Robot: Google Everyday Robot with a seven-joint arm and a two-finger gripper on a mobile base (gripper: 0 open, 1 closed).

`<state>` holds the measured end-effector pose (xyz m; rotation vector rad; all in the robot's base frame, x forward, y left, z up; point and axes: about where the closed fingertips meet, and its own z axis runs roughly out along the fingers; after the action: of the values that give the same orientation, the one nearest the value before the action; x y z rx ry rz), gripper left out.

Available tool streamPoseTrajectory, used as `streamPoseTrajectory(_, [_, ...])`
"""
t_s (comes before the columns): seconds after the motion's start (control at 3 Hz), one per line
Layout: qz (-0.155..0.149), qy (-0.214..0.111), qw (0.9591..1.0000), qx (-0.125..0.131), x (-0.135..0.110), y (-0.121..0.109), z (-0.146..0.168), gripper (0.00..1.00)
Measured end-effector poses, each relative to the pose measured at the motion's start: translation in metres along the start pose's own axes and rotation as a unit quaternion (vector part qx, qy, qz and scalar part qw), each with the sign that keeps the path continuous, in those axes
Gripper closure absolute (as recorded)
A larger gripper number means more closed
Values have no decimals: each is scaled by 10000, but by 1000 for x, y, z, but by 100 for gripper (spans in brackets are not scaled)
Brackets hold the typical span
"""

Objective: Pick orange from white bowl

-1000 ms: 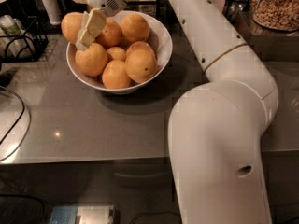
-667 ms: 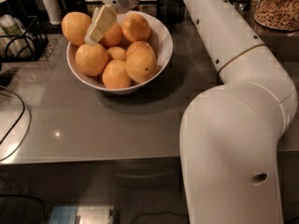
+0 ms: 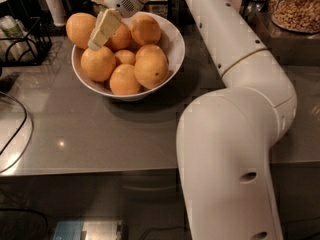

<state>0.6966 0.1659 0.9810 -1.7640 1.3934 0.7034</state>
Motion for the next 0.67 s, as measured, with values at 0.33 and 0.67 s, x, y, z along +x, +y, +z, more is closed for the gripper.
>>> streamPoseTrajectory(0.33, [203, 60, 9996, -162, 10, -10, 21, 0])
streamPoseTrajectory(0.67, [312, 99, 9988, -351, 13, -13, 39, 0])
